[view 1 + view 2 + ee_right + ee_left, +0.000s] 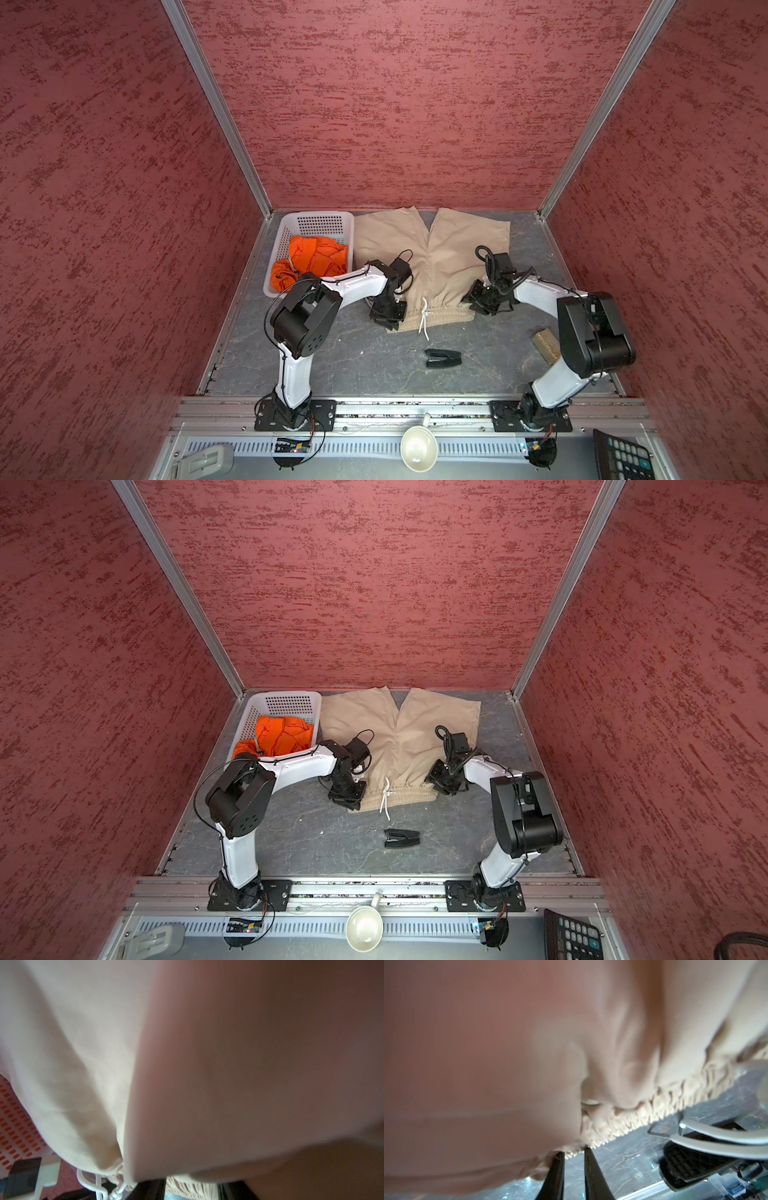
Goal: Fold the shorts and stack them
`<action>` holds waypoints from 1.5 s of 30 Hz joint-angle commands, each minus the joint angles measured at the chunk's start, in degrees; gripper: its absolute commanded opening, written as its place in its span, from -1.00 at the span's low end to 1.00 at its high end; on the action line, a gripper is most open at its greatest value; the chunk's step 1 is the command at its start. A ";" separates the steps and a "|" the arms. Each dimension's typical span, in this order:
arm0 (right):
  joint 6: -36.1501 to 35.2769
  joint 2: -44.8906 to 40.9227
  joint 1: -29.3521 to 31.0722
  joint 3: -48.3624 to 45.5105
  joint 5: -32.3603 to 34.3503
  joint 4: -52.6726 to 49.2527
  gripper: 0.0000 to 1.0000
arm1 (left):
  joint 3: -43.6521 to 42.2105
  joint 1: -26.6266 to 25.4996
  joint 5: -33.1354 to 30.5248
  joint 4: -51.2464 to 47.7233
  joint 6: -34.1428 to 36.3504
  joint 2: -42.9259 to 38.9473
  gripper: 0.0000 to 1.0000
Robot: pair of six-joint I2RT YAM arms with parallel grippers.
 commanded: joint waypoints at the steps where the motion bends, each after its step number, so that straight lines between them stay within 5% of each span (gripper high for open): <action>1: -7.59 5.29 -4.41 3.73 9.38 -5.83 -0.17 | 4.17 -1.60 2.87 2.02 0.70 2.24 -0.54; 8: -13.18 -0.15 -6.29 17.23 12.69 -18.31 -0.07 | 11.18 0.50 2.13 1.34 -0.49 -0.70 -0.40; 18: 5.51 -15.26 -2.36 -5.62 -1.39 1.80 -0.12 | 13.51 3.52 2.85 4.42 4.17 2.74 -0.45; 28: 3.69 -2.26 -4.23 -6.02 2.70 5.92 -0.15 | 20.12 1.02 0.52 -1.28 12.92 12.55 -0.57; 37: -3.31 8.03 -7.63 5.08 4.24 2.50 -0.15 | 19.51 -3.65 4.56 -0.62 13.62 13.28 -0.61; 45: -9.21 13.62 -10.89 17.69 5.30 -3.94 -0.13 | 29.49 -9.72 8.19 -0.74 12.38 17.05 -0.55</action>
